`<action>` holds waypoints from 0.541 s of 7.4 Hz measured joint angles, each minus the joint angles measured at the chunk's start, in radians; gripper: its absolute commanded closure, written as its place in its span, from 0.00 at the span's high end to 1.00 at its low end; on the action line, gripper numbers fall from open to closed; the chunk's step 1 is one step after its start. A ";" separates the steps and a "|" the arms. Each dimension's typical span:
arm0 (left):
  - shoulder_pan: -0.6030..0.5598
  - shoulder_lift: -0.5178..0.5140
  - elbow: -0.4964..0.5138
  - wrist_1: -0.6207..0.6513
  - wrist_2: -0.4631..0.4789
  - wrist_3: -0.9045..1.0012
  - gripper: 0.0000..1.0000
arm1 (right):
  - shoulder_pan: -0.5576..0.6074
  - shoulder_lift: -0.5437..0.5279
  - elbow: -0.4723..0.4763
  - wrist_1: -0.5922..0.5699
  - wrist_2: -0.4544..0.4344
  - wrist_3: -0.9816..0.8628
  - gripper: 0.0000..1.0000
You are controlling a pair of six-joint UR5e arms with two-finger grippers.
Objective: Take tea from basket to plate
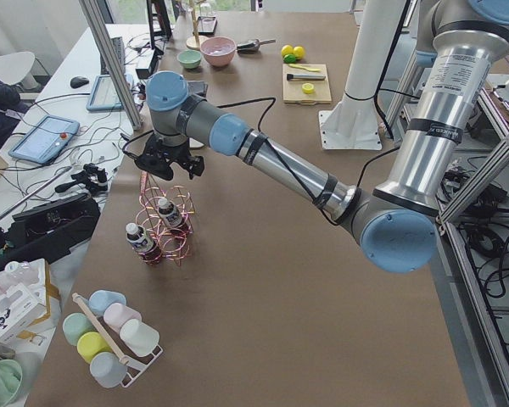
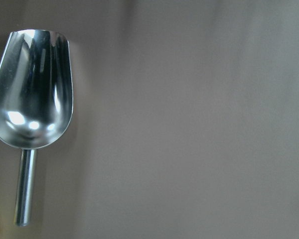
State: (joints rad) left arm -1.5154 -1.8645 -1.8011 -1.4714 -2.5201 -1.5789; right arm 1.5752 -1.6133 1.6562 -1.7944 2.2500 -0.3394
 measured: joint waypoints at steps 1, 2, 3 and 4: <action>-0.025 0.030 -0.024 0.093 0.006 0.202 0.97 | 0.000 0.000 -0.001 0.002 0.000 0.000 0.99; -0.045 0.064 -0.027 0.147 0.021 0.385 0.97 | 0.000 0.000 -0.001 0.004 0.001 -0.001 0.99; -0.059 0.110 -0.025 0.175 0.071 0.572 0.97 | 0.000 0.001 0.000 0.004 0.005 -0.001 1.00; -0.063 0.149 -0.020 0.183 0.110 0.685 0.97 | 0.000 0.003 0.002 0.004 0.013 -0.001 1.00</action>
State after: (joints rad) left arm -1.5788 -1.7156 -1.8213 -1.2881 -2.4101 -0.8934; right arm 1.5754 -1.6103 1.6579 -1.7902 2.2627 -0.3405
